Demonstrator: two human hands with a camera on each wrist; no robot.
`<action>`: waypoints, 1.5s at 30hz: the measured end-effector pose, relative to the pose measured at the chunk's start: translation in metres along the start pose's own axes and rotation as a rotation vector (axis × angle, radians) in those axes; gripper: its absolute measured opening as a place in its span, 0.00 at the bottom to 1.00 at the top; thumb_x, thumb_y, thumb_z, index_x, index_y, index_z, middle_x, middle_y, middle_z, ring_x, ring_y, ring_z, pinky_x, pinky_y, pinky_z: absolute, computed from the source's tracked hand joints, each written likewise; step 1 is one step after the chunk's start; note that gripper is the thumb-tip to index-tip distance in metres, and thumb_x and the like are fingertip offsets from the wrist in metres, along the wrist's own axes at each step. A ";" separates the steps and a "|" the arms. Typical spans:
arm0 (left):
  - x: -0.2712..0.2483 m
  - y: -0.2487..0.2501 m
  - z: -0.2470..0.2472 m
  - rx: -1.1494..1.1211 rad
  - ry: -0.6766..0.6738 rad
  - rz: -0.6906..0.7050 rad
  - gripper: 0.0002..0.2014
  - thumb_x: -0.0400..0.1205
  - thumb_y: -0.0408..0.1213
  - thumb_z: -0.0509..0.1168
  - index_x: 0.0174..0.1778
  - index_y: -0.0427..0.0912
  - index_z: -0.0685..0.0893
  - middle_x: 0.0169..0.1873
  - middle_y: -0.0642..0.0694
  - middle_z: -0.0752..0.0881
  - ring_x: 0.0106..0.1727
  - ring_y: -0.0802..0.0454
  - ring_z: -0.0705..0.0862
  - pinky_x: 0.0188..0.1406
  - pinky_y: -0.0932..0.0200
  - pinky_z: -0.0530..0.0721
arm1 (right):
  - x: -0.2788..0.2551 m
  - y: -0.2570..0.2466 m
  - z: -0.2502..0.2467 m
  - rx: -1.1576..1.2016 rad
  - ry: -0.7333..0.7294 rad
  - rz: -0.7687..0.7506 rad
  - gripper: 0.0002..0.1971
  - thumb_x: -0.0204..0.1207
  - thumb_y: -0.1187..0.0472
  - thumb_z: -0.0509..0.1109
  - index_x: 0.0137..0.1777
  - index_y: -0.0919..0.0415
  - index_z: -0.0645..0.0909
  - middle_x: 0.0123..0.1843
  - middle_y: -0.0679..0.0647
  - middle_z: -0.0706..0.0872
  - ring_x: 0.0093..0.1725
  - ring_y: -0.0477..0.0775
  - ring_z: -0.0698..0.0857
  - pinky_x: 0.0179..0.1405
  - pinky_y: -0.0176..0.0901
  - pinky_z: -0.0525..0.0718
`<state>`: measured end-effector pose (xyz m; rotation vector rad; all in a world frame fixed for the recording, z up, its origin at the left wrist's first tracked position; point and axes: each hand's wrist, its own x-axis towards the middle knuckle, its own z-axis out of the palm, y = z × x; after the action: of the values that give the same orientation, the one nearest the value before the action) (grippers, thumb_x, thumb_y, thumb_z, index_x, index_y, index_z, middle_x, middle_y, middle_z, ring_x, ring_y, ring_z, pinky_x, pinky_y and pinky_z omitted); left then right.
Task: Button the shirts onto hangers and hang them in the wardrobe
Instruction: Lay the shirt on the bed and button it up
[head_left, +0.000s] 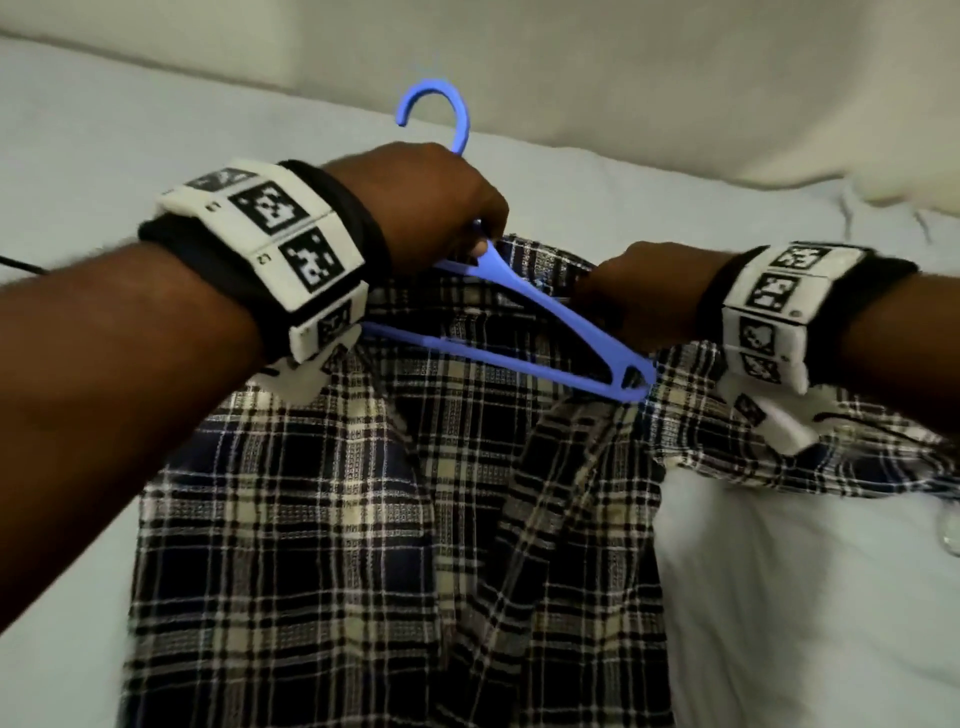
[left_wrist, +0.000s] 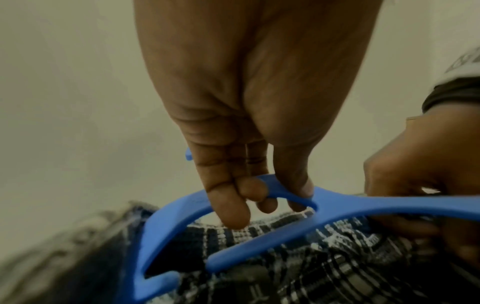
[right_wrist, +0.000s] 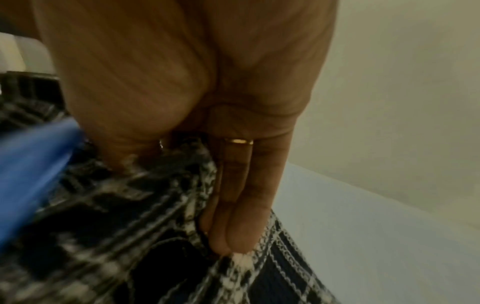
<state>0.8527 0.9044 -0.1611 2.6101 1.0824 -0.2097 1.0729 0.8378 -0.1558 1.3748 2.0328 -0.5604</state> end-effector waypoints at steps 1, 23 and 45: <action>0.003 0.003 0.001 0.009 -0.033 -0.007 0.10 0.88 0.38 0.64 0.64 0.47 0.86 0.40 0.54 0.77 0.44 0.47 0.77 0.42 0.55 0.70 | -0.004 0.005 0.002 0.029 0.039 -0.004 0.06 0.83 0.58 0.67 0.55 0.53 0.84 0.44 0.52 0.87 0.43 0.60 0.86 0.44 0.52 0.85; 0.017 0.023 0.027 -0.080 0.087 -0.290 0.19 0.84 0.29 0.61 0.73 0.34 0.76 0.69 0.29 0.75 0.63 0.25 0.81 0.52 0.40 0.78 | -0.002 -0.042 -0.003 0.960 0.383 0.032 0.27 0.77 0.62 0.74 0.76 0.50 0.75 0.61 0.52 0.87 0.54 0.53 0.89 0.54 0.50 0.88; -0.144 0.098 0.164 -0.484 0.088 -0.666 0.31 0.86 0.53 0.65 0.81 0.44 0.64 0.70 0.40 0.77 0.60 0.36 0.84 0.48 0.44 0.82 | 0.057 -0.134 0.083 0.612 0.412 0.202 0.24 0.82 0.43 0.69 0.66 0.62 0.73 0.53 0.57 0.84 0.51 0.61 0.84 0.41 0.48 0.78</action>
<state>0.8180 0.6887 -0.2579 1.7875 1.7494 0.0286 0.9533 0.7729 -0.2541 2.1808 2.0792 -0.9168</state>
